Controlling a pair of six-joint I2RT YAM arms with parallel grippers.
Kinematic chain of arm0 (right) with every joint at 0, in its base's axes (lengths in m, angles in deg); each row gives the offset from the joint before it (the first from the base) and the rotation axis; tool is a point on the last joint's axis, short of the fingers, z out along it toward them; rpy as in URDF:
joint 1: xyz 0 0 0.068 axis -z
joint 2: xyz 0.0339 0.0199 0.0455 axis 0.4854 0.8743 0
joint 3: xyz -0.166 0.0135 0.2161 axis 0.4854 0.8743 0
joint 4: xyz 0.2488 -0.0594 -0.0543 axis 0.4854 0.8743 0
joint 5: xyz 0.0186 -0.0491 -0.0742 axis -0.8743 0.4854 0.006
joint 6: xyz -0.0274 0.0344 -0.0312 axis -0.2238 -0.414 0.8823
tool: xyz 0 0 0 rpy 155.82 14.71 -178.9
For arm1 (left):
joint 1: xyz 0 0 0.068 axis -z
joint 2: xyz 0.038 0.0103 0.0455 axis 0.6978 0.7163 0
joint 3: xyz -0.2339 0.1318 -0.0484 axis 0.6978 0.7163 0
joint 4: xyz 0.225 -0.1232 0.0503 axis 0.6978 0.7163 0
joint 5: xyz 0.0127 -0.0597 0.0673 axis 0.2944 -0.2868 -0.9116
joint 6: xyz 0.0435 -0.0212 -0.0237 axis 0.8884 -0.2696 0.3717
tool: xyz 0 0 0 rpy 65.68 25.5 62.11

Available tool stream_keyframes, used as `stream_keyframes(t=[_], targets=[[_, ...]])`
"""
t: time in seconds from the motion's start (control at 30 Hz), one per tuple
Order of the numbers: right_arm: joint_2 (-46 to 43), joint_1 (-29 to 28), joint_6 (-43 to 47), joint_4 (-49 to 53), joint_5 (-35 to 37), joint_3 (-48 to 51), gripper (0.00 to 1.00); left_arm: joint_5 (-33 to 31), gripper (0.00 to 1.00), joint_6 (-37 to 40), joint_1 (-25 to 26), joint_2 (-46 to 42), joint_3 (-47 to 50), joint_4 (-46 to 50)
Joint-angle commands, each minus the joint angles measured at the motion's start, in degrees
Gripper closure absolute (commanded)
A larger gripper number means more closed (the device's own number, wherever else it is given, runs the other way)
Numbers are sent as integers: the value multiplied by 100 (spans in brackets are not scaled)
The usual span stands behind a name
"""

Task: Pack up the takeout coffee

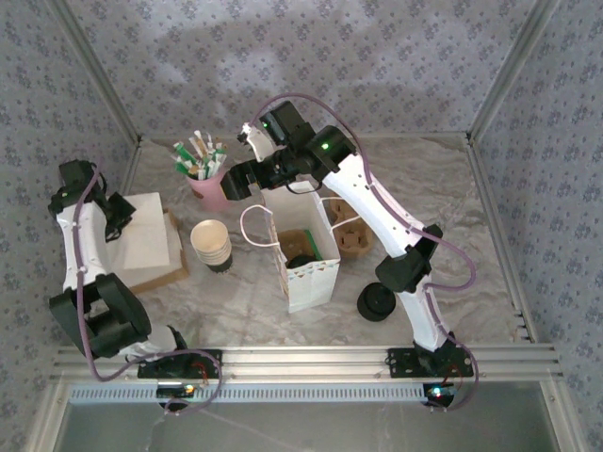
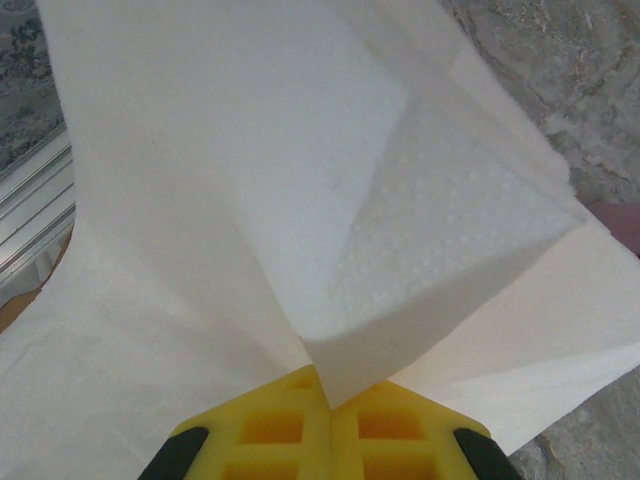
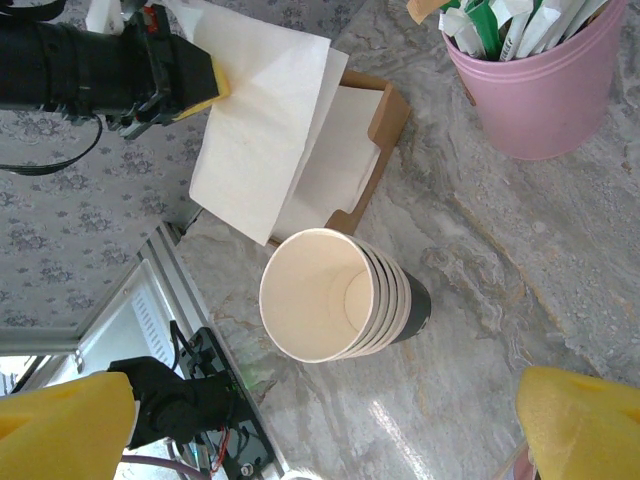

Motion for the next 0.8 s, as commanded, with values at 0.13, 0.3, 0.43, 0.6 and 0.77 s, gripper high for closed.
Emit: stream_keyframes(t=[0.13,0.3,0.43,0.6,0.77], targets=[[-181,-6,104,46,-41,53,0,505,100,-20,37,-357,-343,301],[-438,-5,141,-22,79,179,0,603,100,-159,390,-703,-891,519],[-886,-64,239,-259,299,561,0,700,100,-346,722,-887,-1376,690],[-1642,-307,437,-724,601,1307,2,1087,100,-945,1115,-1247,-1499,309],[-2237,-516,511,-1147,759,1783,7,1361,100,-1587,1646,-1433,-1603,-103]])
